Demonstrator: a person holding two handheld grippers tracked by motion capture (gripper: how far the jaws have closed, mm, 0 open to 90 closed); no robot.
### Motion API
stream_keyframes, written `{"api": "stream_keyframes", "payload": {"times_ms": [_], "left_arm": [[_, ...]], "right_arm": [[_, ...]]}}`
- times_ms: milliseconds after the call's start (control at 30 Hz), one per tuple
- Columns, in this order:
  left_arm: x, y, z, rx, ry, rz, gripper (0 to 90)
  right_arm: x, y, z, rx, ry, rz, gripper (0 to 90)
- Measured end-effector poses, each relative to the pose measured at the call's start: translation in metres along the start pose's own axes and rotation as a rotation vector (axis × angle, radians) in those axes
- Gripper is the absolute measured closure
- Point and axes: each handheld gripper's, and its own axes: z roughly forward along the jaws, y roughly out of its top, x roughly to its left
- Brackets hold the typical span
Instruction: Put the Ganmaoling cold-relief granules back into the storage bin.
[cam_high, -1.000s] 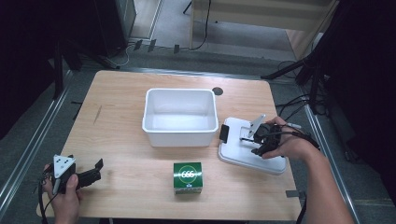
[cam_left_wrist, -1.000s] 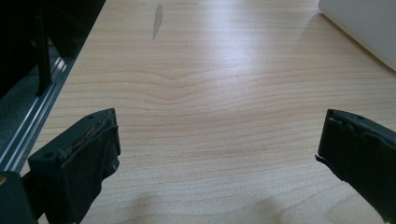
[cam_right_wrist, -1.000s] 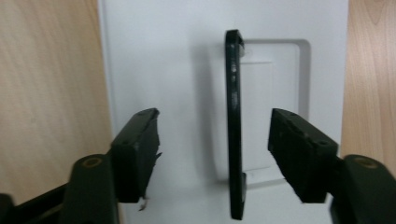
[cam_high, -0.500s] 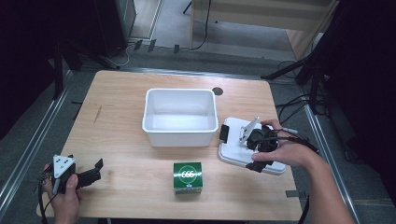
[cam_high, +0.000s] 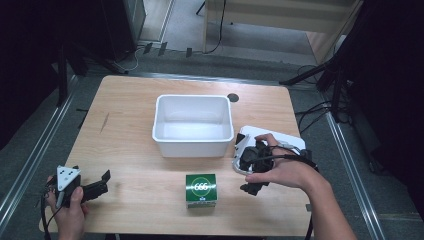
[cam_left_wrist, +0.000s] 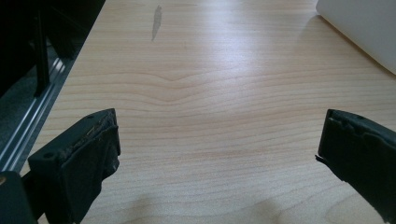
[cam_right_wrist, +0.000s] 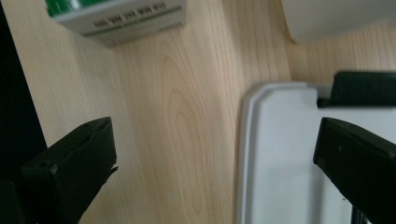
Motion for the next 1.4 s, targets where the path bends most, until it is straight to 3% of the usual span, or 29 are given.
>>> {"api": "stream_keyframes", "payload": {"times_ms": [400, 433, 700, 867, 1400], "left_arm": [[0.000, 0.000, 0.000, -0.002, -0.002, -0.002, 0.0], [0.000, 0.000, 0.000, -0.002, -0.003, -0.002, 0.0], [0.000, 0.000, 0.000, 0.001, -0.005, -0.002, 0.0], [0.000, 0.000, 0.000, 0.001, -0.006, -0.002, 0.0], [0.001, 0.000, 0.000, 0.002, -0.011, 0.001, 0.0]], "right_arm": [[0.027, 0.044, 0.007, -0.028, 0.016, -0.095, 0.0], [0.033, 0.051, 0.008, -0.038, 0.022, -0.125, 0.0], [0.048, 0.070, 0.017, -0.031, 0.058, -0.185, 0.0], [0.053, 0.077, 0.029, -0.018, 0.080, -0.200, 0.0], [0.052, 0.088, 0.052, 0.005, 0.080, -0.235, 0.0]]}}
